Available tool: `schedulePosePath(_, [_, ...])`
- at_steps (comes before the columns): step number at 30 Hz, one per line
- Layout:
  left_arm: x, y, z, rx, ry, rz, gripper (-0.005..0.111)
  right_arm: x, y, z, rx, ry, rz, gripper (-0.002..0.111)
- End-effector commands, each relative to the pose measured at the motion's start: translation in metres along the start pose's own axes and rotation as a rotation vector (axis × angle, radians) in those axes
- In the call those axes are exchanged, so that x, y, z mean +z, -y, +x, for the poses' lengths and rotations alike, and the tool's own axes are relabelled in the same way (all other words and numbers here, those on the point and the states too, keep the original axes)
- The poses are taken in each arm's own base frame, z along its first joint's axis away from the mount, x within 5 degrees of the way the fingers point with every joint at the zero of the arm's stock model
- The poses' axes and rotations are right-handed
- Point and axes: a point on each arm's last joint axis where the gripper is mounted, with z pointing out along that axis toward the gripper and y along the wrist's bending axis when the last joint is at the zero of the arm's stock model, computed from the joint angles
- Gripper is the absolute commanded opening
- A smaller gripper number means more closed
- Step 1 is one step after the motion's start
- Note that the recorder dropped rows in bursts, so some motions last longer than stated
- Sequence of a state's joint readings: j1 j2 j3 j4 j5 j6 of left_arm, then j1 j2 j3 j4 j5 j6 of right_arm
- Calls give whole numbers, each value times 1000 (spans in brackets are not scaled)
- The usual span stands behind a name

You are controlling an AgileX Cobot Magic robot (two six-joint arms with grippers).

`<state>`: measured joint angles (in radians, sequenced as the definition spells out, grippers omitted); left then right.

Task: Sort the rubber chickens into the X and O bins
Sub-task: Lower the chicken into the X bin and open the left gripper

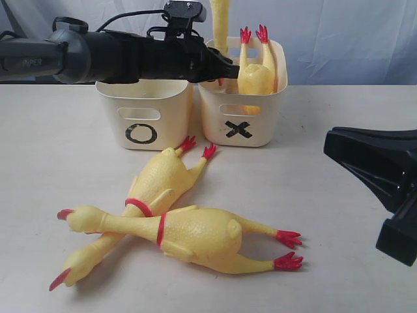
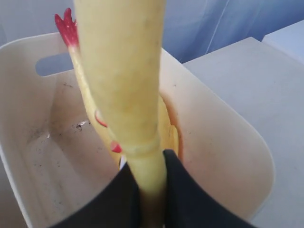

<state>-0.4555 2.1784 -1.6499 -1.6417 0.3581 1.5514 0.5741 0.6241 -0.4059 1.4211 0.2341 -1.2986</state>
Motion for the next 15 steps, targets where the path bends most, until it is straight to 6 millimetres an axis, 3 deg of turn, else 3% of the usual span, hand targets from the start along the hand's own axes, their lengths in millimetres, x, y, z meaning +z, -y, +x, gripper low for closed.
schedulePosePath(1, [2, 4, -1, 2, 2, -3, 0, -1, 0, 1, 2, 2, 3, -1])
schedulePosePath(15, [20, 1, 11, -20, -42, 14, 0, -1, 0, 1, 12, 4, 1, -1])
